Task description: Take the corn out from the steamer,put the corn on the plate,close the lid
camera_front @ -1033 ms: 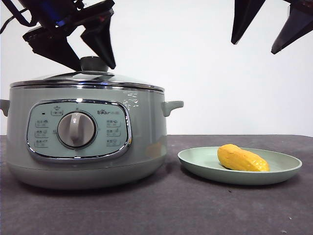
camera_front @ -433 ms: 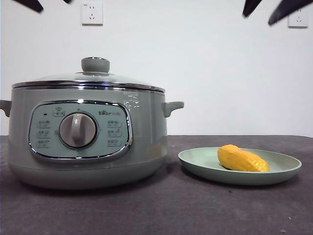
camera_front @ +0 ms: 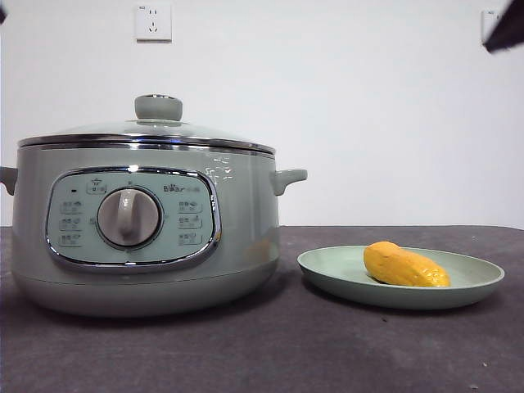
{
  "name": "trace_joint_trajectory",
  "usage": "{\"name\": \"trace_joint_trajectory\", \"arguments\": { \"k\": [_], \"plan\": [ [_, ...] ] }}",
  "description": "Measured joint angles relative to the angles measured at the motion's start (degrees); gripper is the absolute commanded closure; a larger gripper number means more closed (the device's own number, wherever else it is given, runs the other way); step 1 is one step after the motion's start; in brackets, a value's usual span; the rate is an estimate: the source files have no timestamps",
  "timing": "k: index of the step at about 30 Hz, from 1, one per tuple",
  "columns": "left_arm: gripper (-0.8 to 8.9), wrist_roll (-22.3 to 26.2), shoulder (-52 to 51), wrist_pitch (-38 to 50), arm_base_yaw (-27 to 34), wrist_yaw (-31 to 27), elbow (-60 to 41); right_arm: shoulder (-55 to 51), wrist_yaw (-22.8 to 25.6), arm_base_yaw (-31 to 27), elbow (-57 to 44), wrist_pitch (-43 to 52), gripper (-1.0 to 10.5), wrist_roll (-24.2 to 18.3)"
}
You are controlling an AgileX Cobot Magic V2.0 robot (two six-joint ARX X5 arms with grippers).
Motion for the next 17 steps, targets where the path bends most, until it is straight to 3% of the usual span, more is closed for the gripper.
{"name": "trace_joint_trajectory", "arguments": {
  "k": [17],
  "plan": [
    [8.17,-1.5,0.5,-4.7,0.0,0.1,0.1,0.2,1.5,0.0,0.0,-3.1,9.4,1.4]
  ]
}}
